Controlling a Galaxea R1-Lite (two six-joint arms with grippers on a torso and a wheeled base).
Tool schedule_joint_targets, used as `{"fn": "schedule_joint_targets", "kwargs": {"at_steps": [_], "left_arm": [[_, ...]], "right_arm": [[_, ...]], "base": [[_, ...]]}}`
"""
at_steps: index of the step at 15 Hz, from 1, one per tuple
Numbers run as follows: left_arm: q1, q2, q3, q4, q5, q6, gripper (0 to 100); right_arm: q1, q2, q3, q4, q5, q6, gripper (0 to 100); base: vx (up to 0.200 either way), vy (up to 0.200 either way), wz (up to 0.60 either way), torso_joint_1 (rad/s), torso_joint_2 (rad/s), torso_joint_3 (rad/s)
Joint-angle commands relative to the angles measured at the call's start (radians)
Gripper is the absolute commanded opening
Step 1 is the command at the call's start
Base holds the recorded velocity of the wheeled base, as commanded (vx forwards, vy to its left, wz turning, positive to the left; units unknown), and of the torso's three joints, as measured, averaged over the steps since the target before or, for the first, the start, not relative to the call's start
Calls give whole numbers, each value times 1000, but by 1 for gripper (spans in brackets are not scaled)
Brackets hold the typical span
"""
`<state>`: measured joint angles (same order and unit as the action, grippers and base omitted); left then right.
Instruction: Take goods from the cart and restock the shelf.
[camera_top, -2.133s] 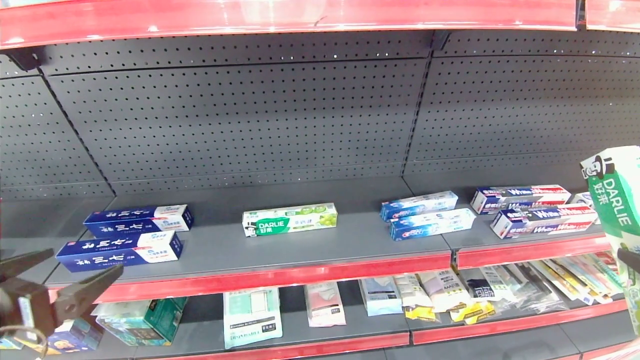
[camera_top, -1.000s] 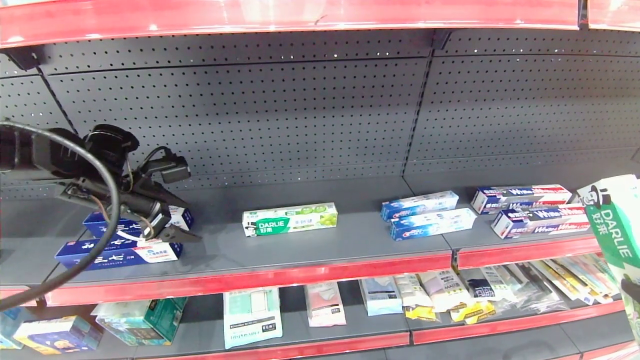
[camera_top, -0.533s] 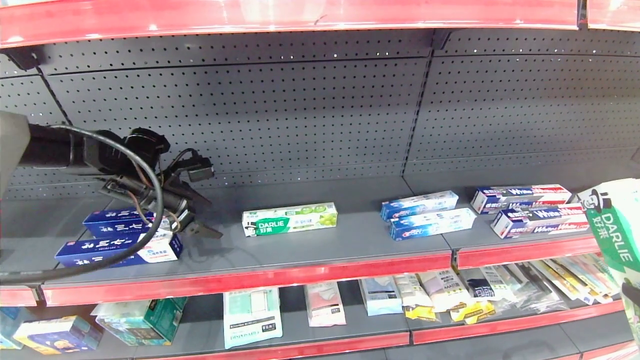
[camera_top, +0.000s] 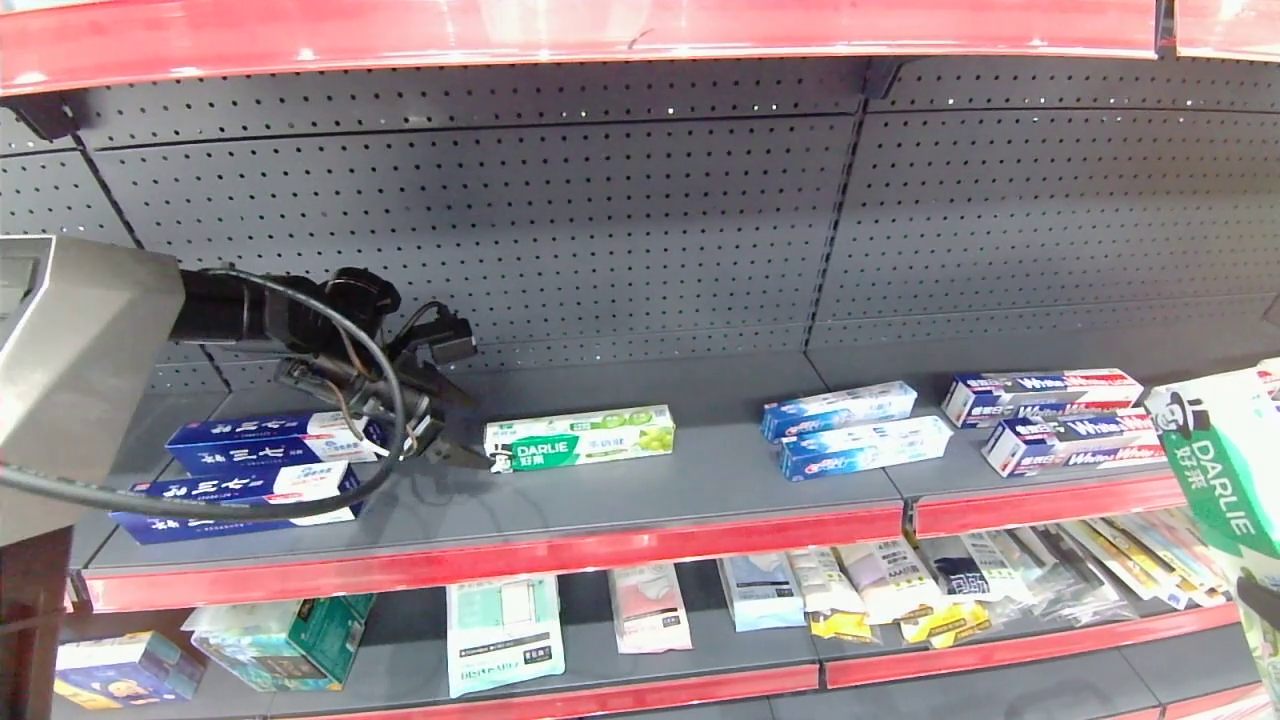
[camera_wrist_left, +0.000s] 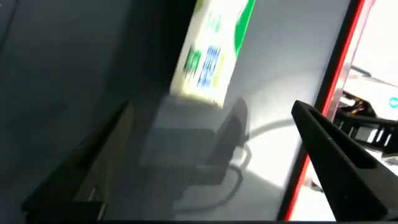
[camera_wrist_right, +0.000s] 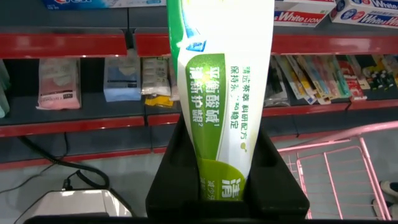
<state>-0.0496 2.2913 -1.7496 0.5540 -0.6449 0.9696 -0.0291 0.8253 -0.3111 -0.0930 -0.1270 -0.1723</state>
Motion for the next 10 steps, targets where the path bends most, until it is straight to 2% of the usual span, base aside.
{"fn": "schedule_joint_targets", "kwargs": {"at_steps": [1, 5, 7, 10], "left_arm": [[-13, 65, -70, 0, -10, 0, 100], [-39, 86, -100, 0, -10, 0, 100], [-49, 114, -126, -3, -10, 18, 100], [-47, 148, -188, -3, -10, 21, 100]], "right_arm": [[-2, 1, 0, -1, 0, -3, 0], [-2, 6, 3, -1, -2, -7, 0], [-2, 5, 4, 1, -2, -10, 0], [-2, 5, 7, 1, -2, -10, 0]], "base": [[0, 0, 0, 0, 0, 0], [0, 0, 0, 0, 0, 0], [0, 0, 0, 0, 0, 0], [0, 0, 0, 0, 0, 0]]}}
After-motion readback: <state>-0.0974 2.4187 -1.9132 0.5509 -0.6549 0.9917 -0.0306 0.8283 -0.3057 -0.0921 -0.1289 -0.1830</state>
